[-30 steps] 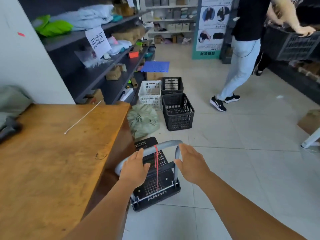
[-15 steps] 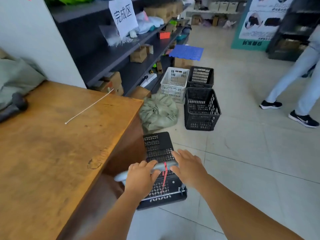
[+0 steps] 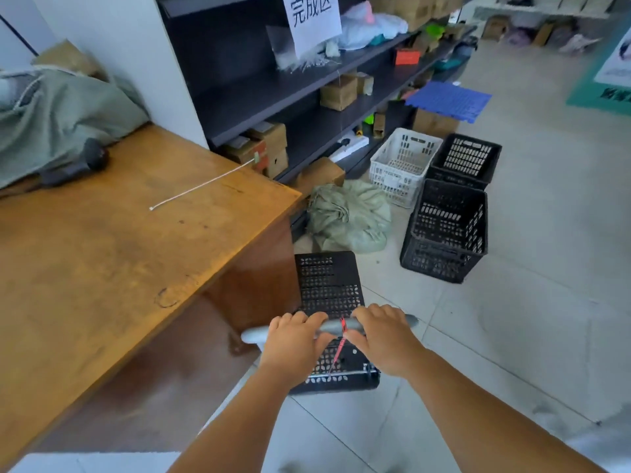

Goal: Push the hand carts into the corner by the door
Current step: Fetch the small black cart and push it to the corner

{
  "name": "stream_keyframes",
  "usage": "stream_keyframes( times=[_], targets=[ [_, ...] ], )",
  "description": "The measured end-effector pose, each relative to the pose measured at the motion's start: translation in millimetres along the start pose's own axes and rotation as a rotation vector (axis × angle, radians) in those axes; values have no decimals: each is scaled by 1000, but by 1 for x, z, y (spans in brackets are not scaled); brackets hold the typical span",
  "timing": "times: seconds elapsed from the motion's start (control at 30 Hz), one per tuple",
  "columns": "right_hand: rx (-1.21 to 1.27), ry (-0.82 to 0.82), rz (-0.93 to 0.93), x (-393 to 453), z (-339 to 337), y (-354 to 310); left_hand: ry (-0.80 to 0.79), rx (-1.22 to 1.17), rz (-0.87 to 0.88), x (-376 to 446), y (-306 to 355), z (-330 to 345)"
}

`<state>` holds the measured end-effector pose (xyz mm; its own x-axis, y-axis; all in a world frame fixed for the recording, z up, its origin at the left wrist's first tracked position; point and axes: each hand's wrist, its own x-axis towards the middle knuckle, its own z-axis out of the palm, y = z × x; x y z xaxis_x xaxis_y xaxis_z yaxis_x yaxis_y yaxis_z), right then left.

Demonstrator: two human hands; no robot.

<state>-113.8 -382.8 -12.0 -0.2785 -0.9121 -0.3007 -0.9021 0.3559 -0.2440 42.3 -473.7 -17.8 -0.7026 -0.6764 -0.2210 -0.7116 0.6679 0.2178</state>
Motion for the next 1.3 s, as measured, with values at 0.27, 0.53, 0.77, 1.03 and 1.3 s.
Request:
stream_keyframes(
  times=[0.27, 0.53, 0.77, 1.03, 1.3],
  targets=[
    [-42, -36, -159, -14, -12, 59, 7, -28, -147, -9, 66, 16],
    [-83, -100, -219, -39, -17, 100, -13, -82, -220, -25, 118, 30],
    [-98, -132, -216, -93, -13, 122, -38, -103, -245, -62, 164, 47],
    [-101, -134, -200, -173, 1, 138, -39, -88, -249, -123, 213, 70],
    [-95, -166, -234, -231, 11, 176, -30, -101, -294, -169, 275, 93]
  ],
)
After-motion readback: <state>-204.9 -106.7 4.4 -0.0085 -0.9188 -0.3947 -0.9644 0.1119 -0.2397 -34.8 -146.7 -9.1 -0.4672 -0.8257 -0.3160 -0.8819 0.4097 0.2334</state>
